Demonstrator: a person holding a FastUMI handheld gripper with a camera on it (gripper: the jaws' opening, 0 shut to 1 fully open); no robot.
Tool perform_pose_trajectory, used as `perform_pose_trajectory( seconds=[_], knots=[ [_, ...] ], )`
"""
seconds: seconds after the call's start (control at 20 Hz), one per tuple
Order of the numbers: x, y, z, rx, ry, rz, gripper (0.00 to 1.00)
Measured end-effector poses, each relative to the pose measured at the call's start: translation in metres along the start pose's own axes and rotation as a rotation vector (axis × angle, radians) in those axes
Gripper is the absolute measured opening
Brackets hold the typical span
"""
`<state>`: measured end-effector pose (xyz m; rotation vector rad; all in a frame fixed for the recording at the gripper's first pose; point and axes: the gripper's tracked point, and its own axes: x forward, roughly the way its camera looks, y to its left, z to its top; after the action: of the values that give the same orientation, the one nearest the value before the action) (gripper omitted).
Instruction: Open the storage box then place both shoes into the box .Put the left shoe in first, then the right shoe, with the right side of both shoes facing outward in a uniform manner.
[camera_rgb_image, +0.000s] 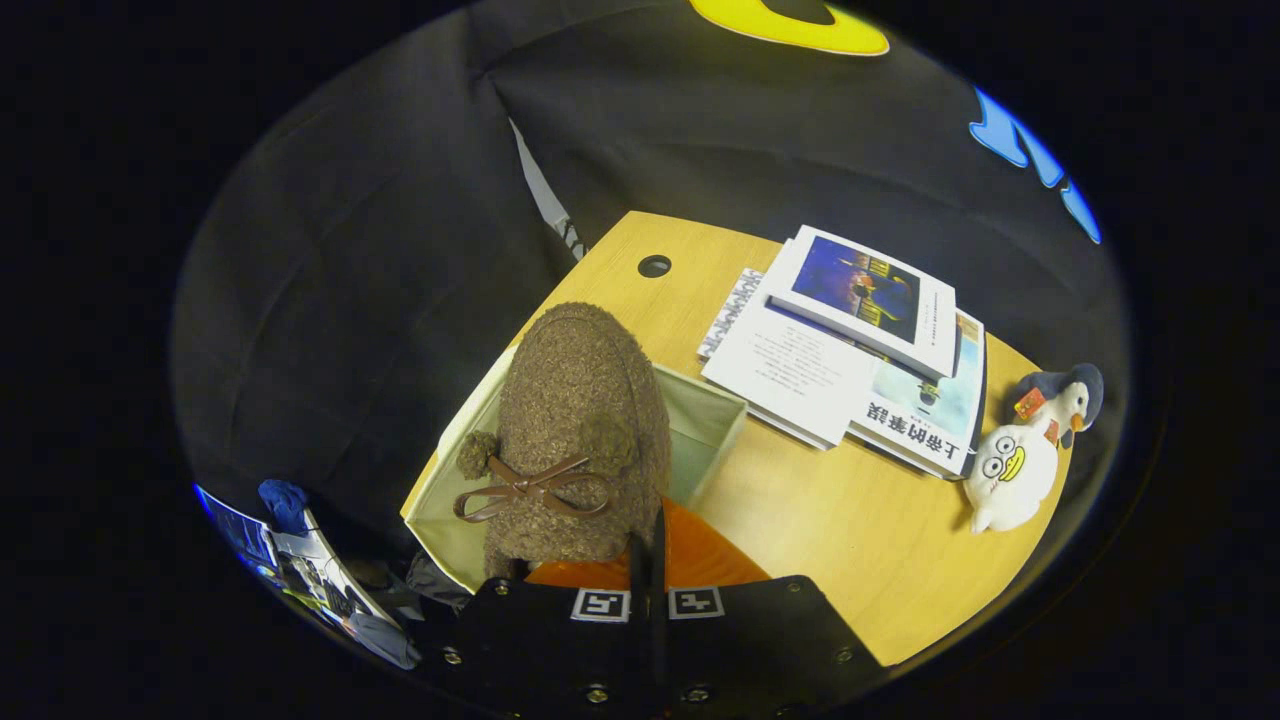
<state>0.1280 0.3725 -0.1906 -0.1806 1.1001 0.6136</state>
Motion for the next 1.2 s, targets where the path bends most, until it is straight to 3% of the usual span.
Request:
perform_pose_trajectory(
  seconds=[0.45,0.75,0.85,0.95,1.1,1.2],
  knots=[
    [0.037,0.02,0.002,0.027,0.046,-0.015,0.0],
    [0.049,0.035,-0.004,0.088,0.061,0.031,0.02],
    [0.06,0.04,-0.013,0.084,0.062,0.066,0.33],
    [0.046,0.035,-0.005,0.072,0.04,0.067,0.43],
    [0.032,0.028,0.002,0.048,-0.005,0.056,0.89],
    [0.018,0.022,0.007,0.034,-0.053,0.058,0.94]
  ],
)
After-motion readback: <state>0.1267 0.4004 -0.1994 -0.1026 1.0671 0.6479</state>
